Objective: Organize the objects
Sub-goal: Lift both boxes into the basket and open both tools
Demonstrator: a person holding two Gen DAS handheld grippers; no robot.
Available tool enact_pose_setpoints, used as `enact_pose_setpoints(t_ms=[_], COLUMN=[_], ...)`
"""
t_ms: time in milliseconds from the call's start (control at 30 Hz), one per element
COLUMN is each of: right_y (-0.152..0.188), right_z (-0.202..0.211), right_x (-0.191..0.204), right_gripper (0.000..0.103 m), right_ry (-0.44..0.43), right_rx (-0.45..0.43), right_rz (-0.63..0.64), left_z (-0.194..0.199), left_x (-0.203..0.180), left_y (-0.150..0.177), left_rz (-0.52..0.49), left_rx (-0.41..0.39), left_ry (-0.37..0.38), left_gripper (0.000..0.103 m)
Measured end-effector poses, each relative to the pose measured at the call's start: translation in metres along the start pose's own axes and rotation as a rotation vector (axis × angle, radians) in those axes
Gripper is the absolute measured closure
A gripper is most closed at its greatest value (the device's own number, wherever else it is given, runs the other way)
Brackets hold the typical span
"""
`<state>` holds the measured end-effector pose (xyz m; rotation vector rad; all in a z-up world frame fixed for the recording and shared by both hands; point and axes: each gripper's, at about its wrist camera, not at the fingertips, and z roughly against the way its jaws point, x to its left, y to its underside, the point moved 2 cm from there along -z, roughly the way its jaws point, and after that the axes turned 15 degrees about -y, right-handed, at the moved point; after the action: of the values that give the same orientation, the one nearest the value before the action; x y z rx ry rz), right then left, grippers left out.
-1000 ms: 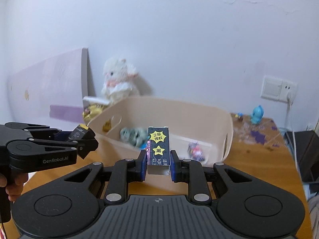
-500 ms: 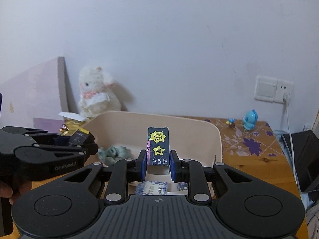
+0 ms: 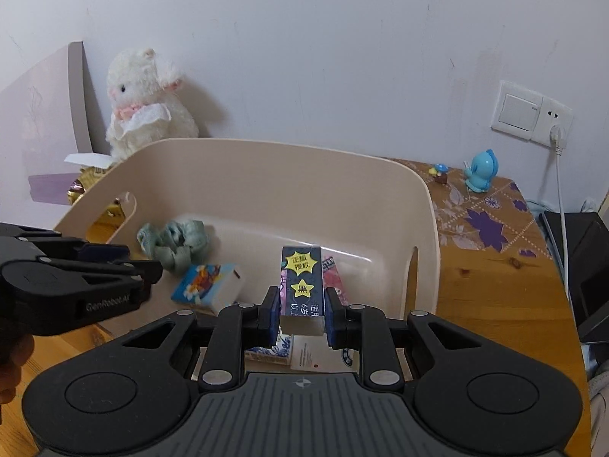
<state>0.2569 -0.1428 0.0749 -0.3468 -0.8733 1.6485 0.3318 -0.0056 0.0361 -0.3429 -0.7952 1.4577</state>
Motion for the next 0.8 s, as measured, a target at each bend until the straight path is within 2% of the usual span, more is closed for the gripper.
enact_pose_setpoints(t_ms=[33, 100, 133, 167, 233, 333, 433, 500, 600, 800], right_y=[0.001, 0.001, 0.001, 0.000, 0.000, -0.001, 0.001, 0.005, 0.011, 0.032], right_z=[0.001, 0.006, 0.008, 0.011, 0.020, 0.035, 0.052, 0.062, 0.077, 0.102], right_x=[0.000, 0.002, 0.003, 0.003, 0.006, 0.011, 0.015, 0.019, 0.024, 0.037], right_gripper=[0.072, 0.064, 0.055, 0.051, 0.038, 0.027, 0.024, 0.022, 0.014, 0.012], right_ry=[-0.002, -0.002, -0.002, -0.001, -0.004, -0.007, -0.014, -0.012, -0.027, -0.021], right_rx=[-0.004, -0.017, -0.021, -0.027, -0.045, -0.075, -0.114, -0.143, -0.165, -0.185], right_rz=[0.005, 0.019, 0.024, 0.027, 0.036, 0.050, 0.057, 0.070, 0.076, 0.092], left_z=[0.002, 0.008, 0.012, 0.016, 0.024, 0.037, 0.051, 0.059, 0.073, 0.103], left_x=[0.000, 0.001, 0.001, 0.003, 0.008, 0.015, 0.023, 0.028, 0.032, 0.033], left_y=[0.000, -0.001, -0.001, -0.002, -0.004, -0.003, 0.002, 0.006, 0.015, 0.045], left_rz=[-0.003, -0.006, -0.002, 0.008, 0.027, 0.048, 0.081, 0.105, 0.110, 0.109], left_rx=[-0.011, -0.033, -0.047, -0.064, -0.089, -0.128, -0.173, -0.184, -0.205, -0.244], left_ry=[0.004, -0.005, -0.010, -0.016, -0.025, -0.036, -0.062, -0.052, -0.052, -0.041], left_gripper=[0.068, 0.057, 0.046, 0.037, 0.030, 0.023, 0.015, 0.015, 0.015, 0.015])
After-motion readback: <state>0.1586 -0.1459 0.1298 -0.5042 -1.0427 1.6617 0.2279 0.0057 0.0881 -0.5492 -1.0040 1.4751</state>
